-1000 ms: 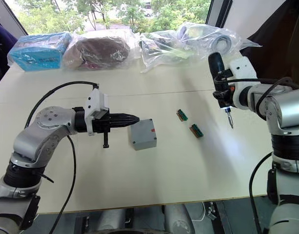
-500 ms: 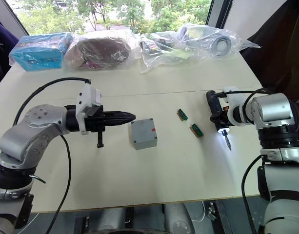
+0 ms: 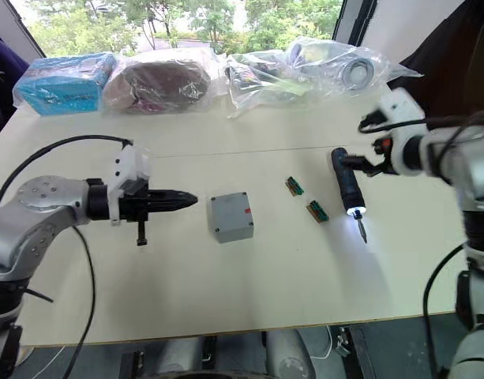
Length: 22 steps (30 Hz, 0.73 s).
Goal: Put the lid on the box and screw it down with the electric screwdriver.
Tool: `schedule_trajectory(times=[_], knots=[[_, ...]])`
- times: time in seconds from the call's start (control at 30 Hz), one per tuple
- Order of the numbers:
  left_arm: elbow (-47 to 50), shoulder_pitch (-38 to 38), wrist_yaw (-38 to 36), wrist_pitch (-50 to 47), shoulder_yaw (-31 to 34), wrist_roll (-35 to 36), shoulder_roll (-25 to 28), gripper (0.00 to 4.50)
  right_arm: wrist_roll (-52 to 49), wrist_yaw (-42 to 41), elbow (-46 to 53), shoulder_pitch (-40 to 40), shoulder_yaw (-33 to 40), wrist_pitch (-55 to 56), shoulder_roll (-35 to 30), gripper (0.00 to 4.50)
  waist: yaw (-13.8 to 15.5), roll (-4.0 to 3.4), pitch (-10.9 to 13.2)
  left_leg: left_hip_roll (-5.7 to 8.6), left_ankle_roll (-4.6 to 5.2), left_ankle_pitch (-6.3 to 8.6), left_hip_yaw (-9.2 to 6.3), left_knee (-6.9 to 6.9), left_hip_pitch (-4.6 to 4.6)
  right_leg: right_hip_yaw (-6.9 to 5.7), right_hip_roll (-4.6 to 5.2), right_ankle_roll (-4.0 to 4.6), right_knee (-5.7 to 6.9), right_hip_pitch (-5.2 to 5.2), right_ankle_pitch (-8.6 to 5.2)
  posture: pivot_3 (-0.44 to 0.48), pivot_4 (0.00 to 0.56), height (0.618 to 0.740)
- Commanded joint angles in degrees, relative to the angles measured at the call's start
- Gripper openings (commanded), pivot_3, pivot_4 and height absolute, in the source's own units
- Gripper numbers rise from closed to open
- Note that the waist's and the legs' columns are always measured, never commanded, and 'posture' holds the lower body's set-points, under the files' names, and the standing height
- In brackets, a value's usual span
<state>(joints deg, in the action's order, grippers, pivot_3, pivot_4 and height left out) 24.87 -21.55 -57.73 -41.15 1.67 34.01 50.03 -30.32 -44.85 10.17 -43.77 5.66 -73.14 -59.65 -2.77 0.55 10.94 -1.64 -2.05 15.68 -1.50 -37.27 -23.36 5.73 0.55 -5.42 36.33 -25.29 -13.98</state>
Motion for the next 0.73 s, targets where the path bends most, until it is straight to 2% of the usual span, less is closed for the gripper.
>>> schedule_trajectory(times=[0.03,0.23,0.3,0.33,0.43,0.57,0.73], knots=[[0.58,2.31,-1.68,0.26,5.56,1.09,3.62,1.29,-10.08,-9.19,8.78,5.17,10.15,-0.53,-2.53,4.50,0.22,0.01,0.01,0.00,0.00,0.00,-0.02,0.00,0.00,-0.02,0.00,0.00,0.00,0.01,0.00,0.000,0.150,0.740],[0.35,9.02,-5.00,-0.33,12.29,1.85,9.96,3.63,-16.14,-18.72,15.26,19.09,22.44,1.40,-8.03,4.50,0.44,0.04,0.03,0.04,0.00,0.00,0.04,-0.31,0.00,-0.02,0.11,0.02,-0.03,0.20,-0.01,0.000,0.150,0.740],[0.55,11.22,-5.65,-0.06,14.17,1.76,11.54,4.29,-15.57,-20.11,16.68,24.08,25.36,3.30,-8.85,4.50,0.31,0.07,0.03,0.02,0.00,0.00,0.06,-0.44,0.03,-0.02,0.10,0.21,-0.04,0.29,-0.12,0.000,0.150,0.740],[0.79,11.85,-5.29,-0.57,15.52,2.06,12.02,4.46,-14.97,-21.38,17.13,27.12,27.11,4.41,-9.16,4.50,0.25,0.07,0.04,0.02,0.00,0.00,0.07,-0.53,0.06,-0.02,0.10,0.21,-0.03,0.34,-0.13,0.000,0.150,0.740],[2.51,16.02,-6.94,-2.82,22.74,3.98,14.00,4.46,-13.79,-23.97,17.90,34.20,31.72,7.03,-9.66,4.50,0.10,0.12,0.06,0.00,0.00,0.00,0.09,-0.68,0.10,-0.01,0.09,0.11,0.01,0.41,-0.17,0.000,0.150,0.740],[4.50,20.20,-7.96,-4.70,28.55,6.10,14.34,4.46,-13.01,-26.14,16.76,38.68,33.65,10.47,-10.38,4.50,0.12,0.12,0.07,-0.05,0.00,0.00,0.20,-0.77,0.34,0.02,0.09,0.11,0.05,0.57,-0.08,0.000,0.150,0.740],[6.21,21.39,-5.85,-5.27,29.62,6.78,13.70,4.46,-13.12,-25.08,15.62,38.46,31.22,13.45,-9.82,4.50,0.11,0.19,0.11,-0.13,-0.02,0.01,0.34,-0.76,0.81,0.06,0.09,0.12,0.05,0.89,-0.09,0.000,0.150,0.740]])
